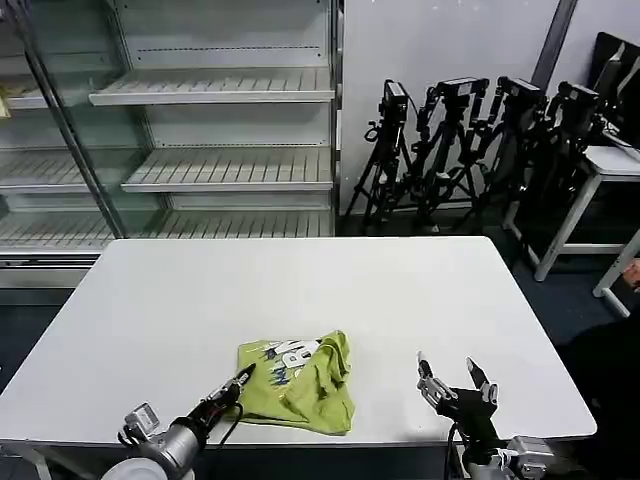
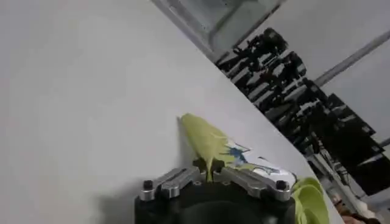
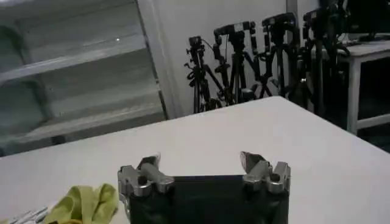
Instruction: Fold and organize the clothes.
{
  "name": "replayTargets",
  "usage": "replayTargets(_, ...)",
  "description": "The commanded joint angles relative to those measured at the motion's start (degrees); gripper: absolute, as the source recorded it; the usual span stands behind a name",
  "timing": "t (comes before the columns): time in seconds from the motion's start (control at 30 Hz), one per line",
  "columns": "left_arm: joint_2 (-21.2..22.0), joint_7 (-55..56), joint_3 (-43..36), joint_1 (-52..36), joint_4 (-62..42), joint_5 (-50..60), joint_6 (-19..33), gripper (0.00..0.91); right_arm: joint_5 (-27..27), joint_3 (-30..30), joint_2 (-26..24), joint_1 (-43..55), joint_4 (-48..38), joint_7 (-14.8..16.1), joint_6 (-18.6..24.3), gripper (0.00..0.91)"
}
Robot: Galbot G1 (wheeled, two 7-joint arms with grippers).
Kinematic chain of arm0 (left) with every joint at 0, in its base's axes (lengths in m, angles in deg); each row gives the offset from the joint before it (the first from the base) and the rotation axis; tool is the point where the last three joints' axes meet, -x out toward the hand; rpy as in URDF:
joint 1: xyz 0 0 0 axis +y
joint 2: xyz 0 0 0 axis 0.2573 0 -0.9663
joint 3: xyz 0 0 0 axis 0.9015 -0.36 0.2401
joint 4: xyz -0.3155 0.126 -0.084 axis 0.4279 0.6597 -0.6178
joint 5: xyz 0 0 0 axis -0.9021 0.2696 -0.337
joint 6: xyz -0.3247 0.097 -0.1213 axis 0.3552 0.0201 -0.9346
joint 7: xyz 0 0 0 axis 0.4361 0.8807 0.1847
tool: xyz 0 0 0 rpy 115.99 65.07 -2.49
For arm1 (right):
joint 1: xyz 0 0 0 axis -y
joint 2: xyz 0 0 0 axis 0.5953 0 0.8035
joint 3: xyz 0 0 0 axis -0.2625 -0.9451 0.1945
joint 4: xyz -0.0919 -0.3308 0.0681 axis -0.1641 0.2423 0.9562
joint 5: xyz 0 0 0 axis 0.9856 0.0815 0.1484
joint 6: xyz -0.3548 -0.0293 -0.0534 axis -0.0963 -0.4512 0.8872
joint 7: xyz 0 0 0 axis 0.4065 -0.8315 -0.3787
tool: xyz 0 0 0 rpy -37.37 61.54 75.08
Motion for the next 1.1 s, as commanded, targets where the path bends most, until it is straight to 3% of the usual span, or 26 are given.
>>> replayTargets(0.03,-4.7,2.2,12.9,1.1,4.0,-4.1,0.2,0.020,-0.1,-0.2,0.0,0.3,-0.1,0.0,0.0,0.907)
replayTargets(0.43,-20.2,-1.9,39.3,5.1,2.9,18.5,-0.1,0.020,-1.0,-1.1,-0.7,2.0,-0.9,0.1,0.0,0.907)
replayTargets(0.57,-24.4,-4.2,41.2,6.5,3.3,28.9,1.8,0.020,-1.3,-1.0,-1.3,1.8,-0.8,0.2,0.1,0.907)
replayTargets(0.73,-24.5,-5.7,31.6,8.3,6.6,49.4,6.7,0.020,-1.3,-0.7,-1.9,1.0,-0.8,0.3,0.3,0.907)
replayTargets(0.93,-17.9,-5.4,7.7,7.0,3.8,71.5,11.4,0.020,-1.0,-0.3,-2.0,0.0,-0.3,0.4,0.6,0.907)
replayTargets(1.1,-13.9,-5.0,-3.7,3.6,0.6,82.6,13.3,0.020,-0.8,0.5,-2.1,-0.6,0.3,0.3,0.7,0.907)
